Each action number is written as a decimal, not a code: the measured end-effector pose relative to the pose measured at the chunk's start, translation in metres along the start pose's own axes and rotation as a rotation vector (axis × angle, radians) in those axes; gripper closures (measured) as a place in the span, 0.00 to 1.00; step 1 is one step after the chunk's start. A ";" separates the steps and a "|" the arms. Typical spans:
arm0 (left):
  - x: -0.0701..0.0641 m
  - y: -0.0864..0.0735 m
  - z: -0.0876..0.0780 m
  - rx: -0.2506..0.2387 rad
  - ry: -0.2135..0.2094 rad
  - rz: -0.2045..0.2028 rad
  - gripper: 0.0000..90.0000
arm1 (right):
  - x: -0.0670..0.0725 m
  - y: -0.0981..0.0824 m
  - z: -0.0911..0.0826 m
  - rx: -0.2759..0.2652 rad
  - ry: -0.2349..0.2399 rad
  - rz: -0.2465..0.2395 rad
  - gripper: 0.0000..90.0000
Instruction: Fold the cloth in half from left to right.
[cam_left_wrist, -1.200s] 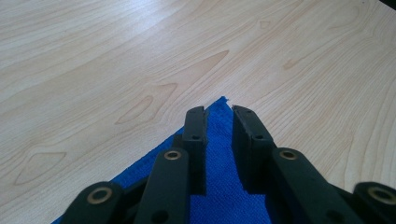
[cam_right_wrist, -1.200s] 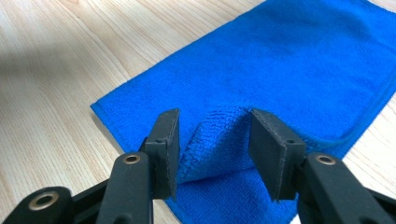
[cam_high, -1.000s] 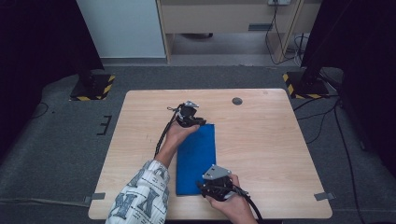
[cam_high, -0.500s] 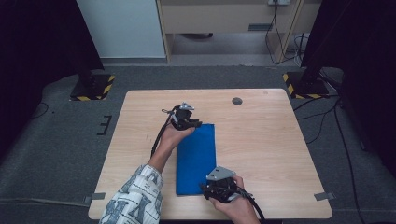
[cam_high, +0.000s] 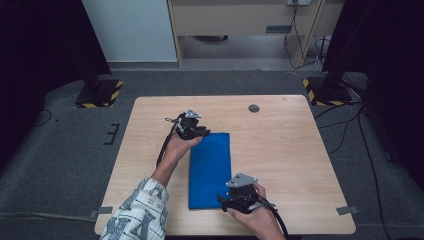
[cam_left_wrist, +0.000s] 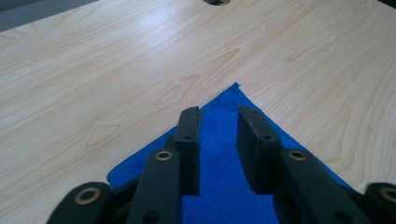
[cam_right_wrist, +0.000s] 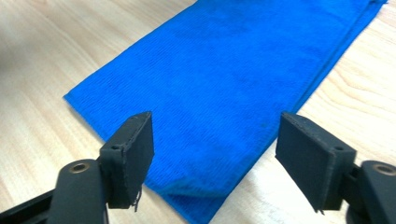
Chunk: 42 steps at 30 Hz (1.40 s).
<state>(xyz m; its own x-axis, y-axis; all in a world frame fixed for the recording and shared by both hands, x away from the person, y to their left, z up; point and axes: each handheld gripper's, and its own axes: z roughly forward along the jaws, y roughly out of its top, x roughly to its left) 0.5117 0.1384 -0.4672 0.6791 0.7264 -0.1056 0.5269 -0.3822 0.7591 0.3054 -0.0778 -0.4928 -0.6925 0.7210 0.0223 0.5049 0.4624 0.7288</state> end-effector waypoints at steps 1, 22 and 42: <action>0.000 0.000 0.000 0.000 0.000 0.000 0.76 | 0.000 0.000 0.000 0.000 0.000 0.000 0.31; 0.015 -0.017 -0.004 0.002 0.067 0.000 0.34 | -0.040 0.022 0.013 0.002 -0.018 0.052 0.20; 0.019 -0.029 -0.017 -0.010 0.058 -0.012 0.09 | -0.087 0.048 0.045 -0.004 -0.045 0.074 0.13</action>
<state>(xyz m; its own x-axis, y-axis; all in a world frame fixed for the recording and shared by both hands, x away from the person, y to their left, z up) 0.5001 0.1731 -0.4805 0.6423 0.7625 -0.0775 0.5293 -0.3681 0.7644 0.4131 -0.0951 -0.4900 -0.6292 0.7759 0.0457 0.5520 0.4046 0.7291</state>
